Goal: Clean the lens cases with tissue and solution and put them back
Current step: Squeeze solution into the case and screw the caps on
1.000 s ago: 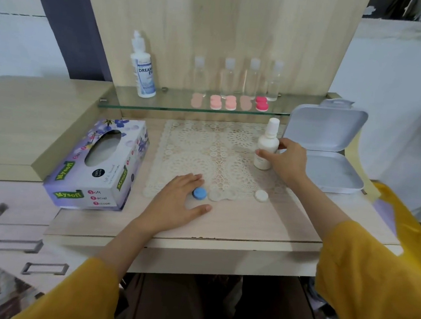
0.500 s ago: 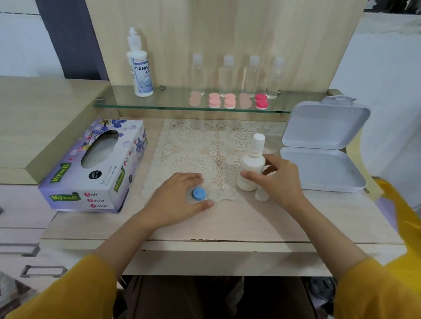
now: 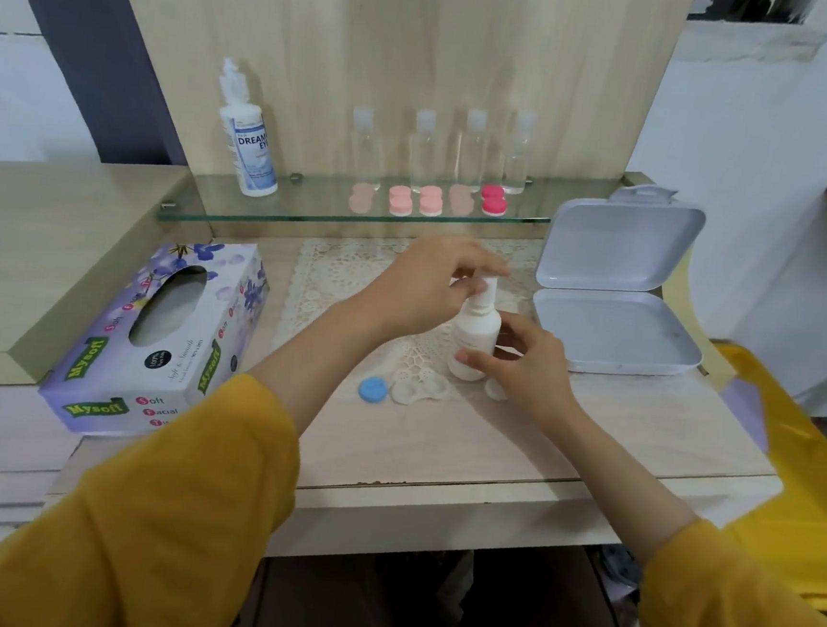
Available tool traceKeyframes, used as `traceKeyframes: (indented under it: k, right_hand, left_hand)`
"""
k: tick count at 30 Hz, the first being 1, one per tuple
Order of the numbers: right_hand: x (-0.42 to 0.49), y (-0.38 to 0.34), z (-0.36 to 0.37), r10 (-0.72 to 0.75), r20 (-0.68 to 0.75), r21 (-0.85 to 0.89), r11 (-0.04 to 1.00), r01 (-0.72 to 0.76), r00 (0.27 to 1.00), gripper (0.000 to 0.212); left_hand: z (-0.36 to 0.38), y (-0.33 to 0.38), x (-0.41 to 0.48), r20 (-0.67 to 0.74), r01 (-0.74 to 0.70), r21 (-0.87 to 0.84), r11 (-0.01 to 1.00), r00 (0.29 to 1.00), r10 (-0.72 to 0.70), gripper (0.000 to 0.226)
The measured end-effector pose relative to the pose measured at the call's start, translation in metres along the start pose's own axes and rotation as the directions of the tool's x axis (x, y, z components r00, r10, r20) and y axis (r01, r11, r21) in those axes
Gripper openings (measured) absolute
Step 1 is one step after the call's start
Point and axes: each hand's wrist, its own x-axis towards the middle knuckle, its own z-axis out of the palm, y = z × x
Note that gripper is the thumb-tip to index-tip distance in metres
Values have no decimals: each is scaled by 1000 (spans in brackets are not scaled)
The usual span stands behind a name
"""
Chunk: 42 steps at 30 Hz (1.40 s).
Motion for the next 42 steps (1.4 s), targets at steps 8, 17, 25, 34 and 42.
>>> traceKeyframes:
  k: [8, 17, 25, 34, 42]
  right_hand:
    - [1, 4, -2, -17, 21, 23, 1000, 16, 1000, 47]
    - [0, 7, 3, -26, 16, 45, 999, 25, 1000, 45]
    - [-5, 11, 6, -16, -4, 139, 990, 16, 1000, 43]
    - [-3, 13, -1, -33, 39, 152, 988, 27, 999, 50]
    - [1, 6, -14, -100, 55, -18, 995, 101, 993, 52]
  left_hand:
    - [-3, 1, 2, 51, -3, -67, 998, 999, 6, 35]
    - [5, 3, 7, -95, 96, 324, 941, 993, -69, 38]
    - [-5, -6, -9, -394, 184, 1, 983, 903, -169, 35]
    - [14, -74, -101, -338, 465, -107, 879, 814, -472, 31]
    - [26, -70, -116, -498, 297, 106, 949, 842, -208, 39]
